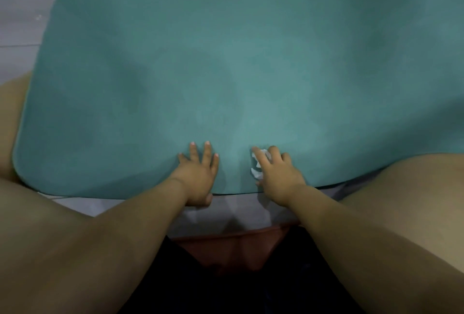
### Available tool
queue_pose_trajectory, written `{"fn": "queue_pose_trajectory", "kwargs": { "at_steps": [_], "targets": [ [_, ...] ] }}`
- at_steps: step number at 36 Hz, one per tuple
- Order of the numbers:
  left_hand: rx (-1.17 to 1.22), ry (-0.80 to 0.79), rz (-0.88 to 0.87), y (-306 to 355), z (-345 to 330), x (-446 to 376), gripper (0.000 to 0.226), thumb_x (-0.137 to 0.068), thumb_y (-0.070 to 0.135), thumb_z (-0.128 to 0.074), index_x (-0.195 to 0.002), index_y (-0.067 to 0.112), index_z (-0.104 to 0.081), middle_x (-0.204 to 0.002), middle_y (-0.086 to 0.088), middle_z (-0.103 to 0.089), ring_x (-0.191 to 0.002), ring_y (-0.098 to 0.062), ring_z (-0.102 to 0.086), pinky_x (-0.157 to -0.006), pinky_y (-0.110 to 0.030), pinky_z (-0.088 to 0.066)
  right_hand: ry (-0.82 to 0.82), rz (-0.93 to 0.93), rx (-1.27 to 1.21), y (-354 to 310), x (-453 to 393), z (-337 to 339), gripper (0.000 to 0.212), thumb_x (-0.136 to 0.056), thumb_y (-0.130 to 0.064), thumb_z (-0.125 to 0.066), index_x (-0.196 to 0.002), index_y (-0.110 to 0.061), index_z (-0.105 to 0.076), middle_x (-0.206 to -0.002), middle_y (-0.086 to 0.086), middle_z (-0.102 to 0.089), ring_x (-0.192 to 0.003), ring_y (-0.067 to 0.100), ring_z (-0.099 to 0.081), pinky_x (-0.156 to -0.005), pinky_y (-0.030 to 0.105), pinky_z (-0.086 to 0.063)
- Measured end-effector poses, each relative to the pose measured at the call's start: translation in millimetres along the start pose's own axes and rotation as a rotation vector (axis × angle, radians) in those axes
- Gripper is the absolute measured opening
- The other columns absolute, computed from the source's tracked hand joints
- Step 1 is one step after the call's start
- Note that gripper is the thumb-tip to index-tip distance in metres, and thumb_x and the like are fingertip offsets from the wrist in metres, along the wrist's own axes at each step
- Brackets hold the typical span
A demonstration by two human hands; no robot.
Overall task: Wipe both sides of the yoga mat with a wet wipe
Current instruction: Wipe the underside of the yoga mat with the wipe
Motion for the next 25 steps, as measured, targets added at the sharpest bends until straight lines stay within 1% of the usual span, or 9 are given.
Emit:
{"fn": "queue_pose_trajectory", "kwargs": {
  "at_steps": [3, 7, 10, 13, 15, 18, 20, 22, 25],
  "targets": [
    [-0.030, -0.024, -0.026, 2.2, 3.0, -0.2, 0.079, -0.093, 0.031, -0.044, -0.149, 0.002, 0.004, -0.152, -0.030, 0.014, -0.134, -0.061, -0.005, -0.100, -0.061, -0.035, -0.022, 0.024, 0.028, -5.1, -2.1, 1.3, 0.040, -0.094, -0.016, -0.042, -0.134, -0.014, -0.032, -0.130, 0.012, -0.033, -0.112, 0.031, -0.042, -0.086, 0.042, -0.047],
    [-0.018, -0.052, -0.088, -1.7, 8.6, 3.5, 0.057, -0.100, 0.017, -0.028, -0.150, 0.008, -0.004, -0.155, -0.023, 0.008, -0.137, -0.055, -0.009, -0.104, -0.058, -0.033, 0.029, 0.011, 0.109, -5.2, -3.3, 1.7, 0.029, -0.100, -0.020, -0.034, -0.126, -0.009, -0.037, -0.125, 0.015, -0.039, -0.107, 0.032, -0.046, -0.089, 0.040, -0.044],
    [0.055, -0.011, -0.106, -7.6, 14.2, 5.9, 0.050, -0.100, 0.017, -0.027, -0.149, 0.009, -0.018, -0.156, -0.016, -0.015, -0.138, -0.043, -0.025, -0.105, -0.047, -0.035, 0.067, -0.042, 0.101, 2.7, -2.3, 5.8, 0.029, -0.102, -0.027, -0.027, -0.120, -0.008, -0.040, -0.122, 0.015, -0.041, -0.107, 0.031, -0.044, -0.089, 0.039, -0.041],
    [0.153, 0.091, -0.087, -17.7, 29.0, 10.9, 0.037, -0.097, 0.019, -0.036, -0.132, 0.011, -0.041, -0.137, -0.011, -0.048, -0.121, -0.032, -0.050, -0.093, -0.037, -0.042, 0.094, -0.085, 0.012, 8.5, 2.9, 17.1, 0.024, -0.099, -0.024, -0.034, -0.117, -0.009, -0.041, -0.120, 0.016, -0.038, -0.106, 0.032, -0.042, -0.085, 0.039, -0.040],
    [0.217, 0.143, -0.046, -25.7, 39.8, 15.1, 0.032, -0.096, 0.020, -0.038, -0.127, 0.013, -0.045, -0.131, -0.011, -0.053, -0.115, -0.031, -0.054, -0.088, -0.036, -0.043, 0.133, -0.082, -0.054, 9.8, 6.3, 25.9, 0.024, -0.098, -0.022, -0.038, -0.119, -0.011, -0.042, -0.119, 0.016, -0.035, -0.100, 0.033, -0.044, -0.080, 0.037, -0.040],
    [0.306, 0.214, 0.020, -35.3, 52.1, 21.4, 0.033, -0.097, 0.022, -0.038, -0.128, 0.013, -0.046, -0.129, -0.013, -0.055, -0.113, -0.032, -0.055, -0.086, -0.035, -0.042, 0.215, -0.052, -0.157, 7.7, 11.9, 38.6, 0.030, -0.096, -0.024, -0.041, -0.125, -0.016, -0.048, -0.120, 0.014, -0.035, -0.101, 0.034, -0.046, -0.083, 0.036, -0.042],
    [0.347, 0.272, 0.048, -40.6, 59.1, 25.5, 0.033, -0.097, 0.022, -0.039, -0.127, 0.013, -0.047, -0.127, -0.013, -0.056, -0.111, -0.032, -0.055, -0.085, -0.035, -0.042, 0.269, -0.015, -0.207, 5.2, 17.9, 47.8, 0.040, -0.096, -0.041, -0.038, -0.128, -0.020, -0.050, -0.125, 0.013, -0.035, -0.110, 0.035, -0.046, -0.092, 0.036, -0.043],
    [0.387, 0.325, 0.065, -46.3, 67.3, 29.8, 0.032, -0.096, 0.021, -0.040, -0.126, 0.013, -0.049, -0.126, -0.013, -0.056, -0.110, -0.033, -0.055, -0.085, -0.035, -0.043, 0.249, 0.017, -0.204, 2.3, 25.5, 54.4, 0.068, -0.083, -0.067, -0.024, -0.132, -0.024, -0.047, -0.130, 0.011, -0.034, -0.118, 0.031, -0.042, -0.101, 0.035, -0.039],
    [0.456, 0.412, 0.088, -55.9, 85.1, 39.1, 0.032, -0.095, 0.019, -0.042, -0.126, 0.014, -0.051, -0.127, -0.013, -0.057, -0.111, -0.034, -0.054, -0.088, -0.037, -0.045, 0.225, 0.063, -0.016, 0.9, 33.6, 63.0, 0.086, -0.069, -0.079, -0.021, -0.137, -0.029, -0.039, -0.134, 0.011, -0.031, -0.119, 0.030, -0.038, -0.103, 0.037, -0.037]
  ]
}}
Point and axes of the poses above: each hand's wrist, its own x-axis away from the middle knuckle, its own z-axis out of the back of the hand, y = z × x, the point moved 6 cm from there along -x, towards the middle knuckle
